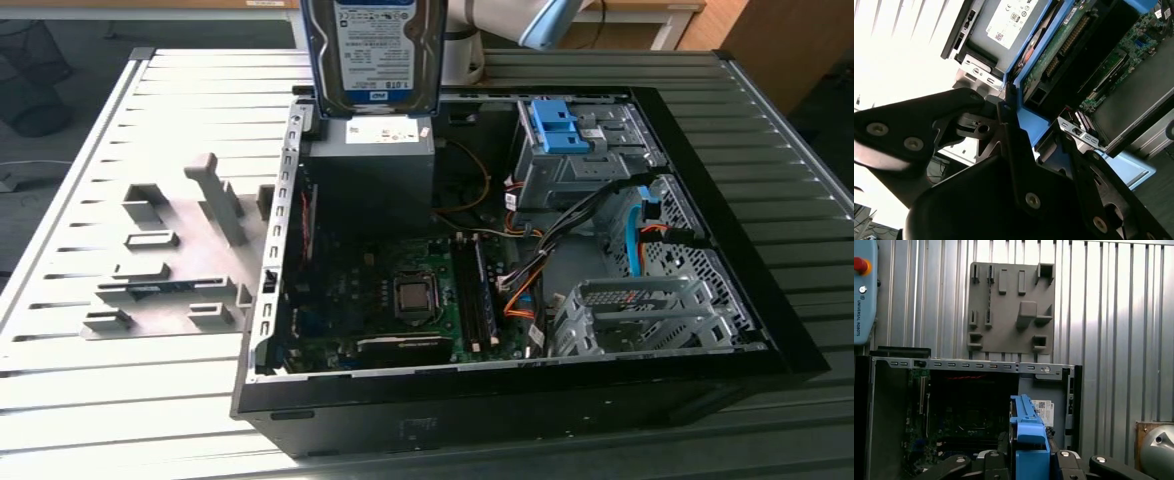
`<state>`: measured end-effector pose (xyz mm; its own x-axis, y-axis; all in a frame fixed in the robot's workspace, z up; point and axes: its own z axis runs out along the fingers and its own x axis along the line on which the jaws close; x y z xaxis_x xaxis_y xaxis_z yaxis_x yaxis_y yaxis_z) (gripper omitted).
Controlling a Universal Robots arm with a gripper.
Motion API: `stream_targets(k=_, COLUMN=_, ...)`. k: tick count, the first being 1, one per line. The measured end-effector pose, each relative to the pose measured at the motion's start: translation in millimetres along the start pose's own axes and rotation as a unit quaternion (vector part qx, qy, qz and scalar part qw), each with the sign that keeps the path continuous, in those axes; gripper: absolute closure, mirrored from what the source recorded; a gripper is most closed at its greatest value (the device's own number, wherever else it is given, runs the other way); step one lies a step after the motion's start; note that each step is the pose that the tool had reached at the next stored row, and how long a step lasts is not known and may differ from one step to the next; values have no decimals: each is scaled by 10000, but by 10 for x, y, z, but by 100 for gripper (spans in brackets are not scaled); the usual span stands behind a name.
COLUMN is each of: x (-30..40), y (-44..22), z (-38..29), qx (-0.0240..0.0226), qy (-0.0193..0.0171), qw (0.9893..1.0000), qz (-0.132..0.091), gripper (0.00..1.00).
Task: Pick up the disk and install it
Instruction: 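Pick up the disk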
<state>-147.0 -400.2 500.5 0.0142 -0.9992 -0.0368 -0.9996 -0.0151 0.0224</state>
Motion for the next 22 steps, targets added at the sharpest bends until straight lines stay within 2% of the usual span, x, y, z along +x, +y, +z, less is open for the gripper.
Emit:
stream_targets(k=4, x=25, y=-8, z=-1, qx=0, qy=7, qw=10000, qz=0, gripper=63)
stream_targets(k=14, x=28, y=-169, z=-4, qx=0, qy=7, qw=10000, qz=0, gripper=63)
stream_targets(k=22, x=29, y=-224, z=-5, qx=0, qy=7, qw=10000, qz=0, gripper=63)
